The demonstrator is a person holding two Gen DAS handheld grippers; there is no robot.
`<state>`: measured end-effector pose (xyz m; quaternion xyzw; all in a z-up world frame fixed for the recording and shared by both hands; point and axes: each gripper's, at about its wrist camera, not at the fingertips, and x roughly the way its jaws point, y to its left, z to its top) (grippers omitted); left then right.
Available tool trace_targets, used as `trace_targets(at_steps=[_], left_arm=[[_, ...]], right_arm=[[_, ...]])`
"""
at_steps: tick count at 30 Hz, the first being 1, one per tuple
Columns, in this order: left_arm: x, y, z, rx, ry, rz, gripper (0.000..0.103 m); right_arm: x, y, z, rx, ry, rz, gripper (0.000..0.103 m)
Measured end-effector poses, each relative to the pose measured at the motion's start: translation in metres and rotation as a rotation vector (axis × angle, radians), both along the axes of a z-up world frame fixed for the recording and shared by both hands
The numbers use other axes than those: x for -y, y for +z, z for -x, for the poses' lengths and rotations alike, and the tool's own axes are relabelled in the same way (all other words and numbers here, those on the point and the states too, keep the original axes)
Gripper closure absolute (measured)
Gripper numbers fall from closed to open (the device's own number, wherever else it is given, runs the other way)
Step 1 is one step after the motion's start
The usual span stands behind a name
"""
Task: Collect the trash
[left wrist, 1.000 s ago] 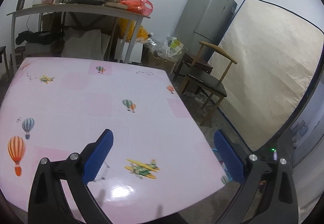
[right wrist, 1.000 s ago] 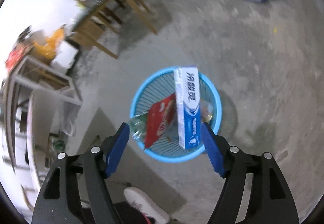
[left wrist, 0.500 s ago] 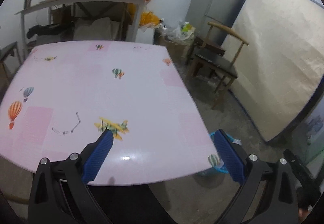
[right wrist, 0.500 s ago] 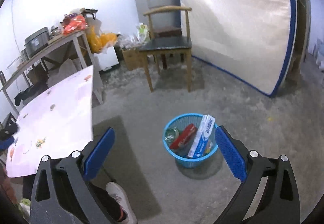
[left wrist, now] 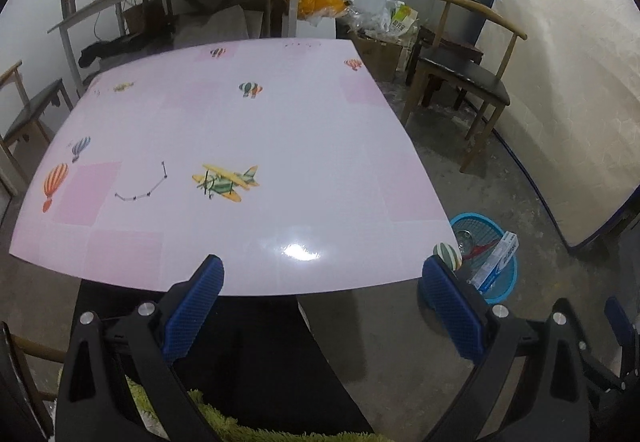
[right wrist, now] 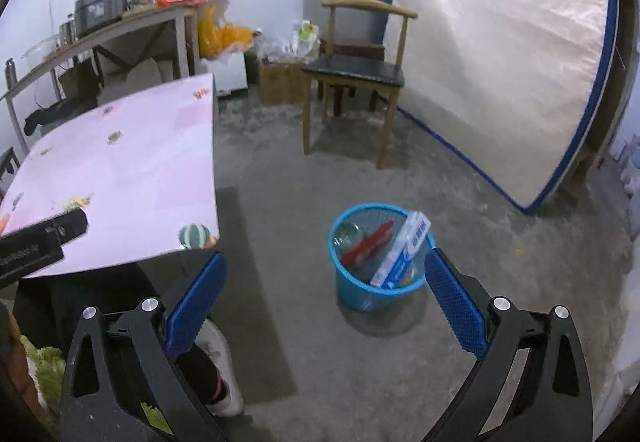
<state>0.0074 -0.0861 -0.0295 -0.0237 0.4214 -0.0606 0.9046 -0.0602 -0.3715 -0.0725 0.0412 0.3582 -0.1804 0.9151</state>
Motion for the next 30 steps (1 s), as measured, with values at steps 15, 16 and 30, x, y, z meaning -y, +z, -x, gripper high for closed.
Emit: trace_targets(at_steps=[15,16,30], left_arm=[[0.015,0.010,0.004,0.036,-0.031,-0.043,0.006],[0.015,0.010,0.004,0.038,-0.028,-0.044,0.006],[0.017,0.011,0.005,0.040,-0.026,-0.065,0.006]], right_arm=[[0.005,0.004,0.013,-0.026,-0.089,0.024,0.008],[0.005,0.003,0.013,-0.026,-0.090,0.021,0.008],[0.009,0.008,0.016,-0.025,-0.103,0.010,0.008]])
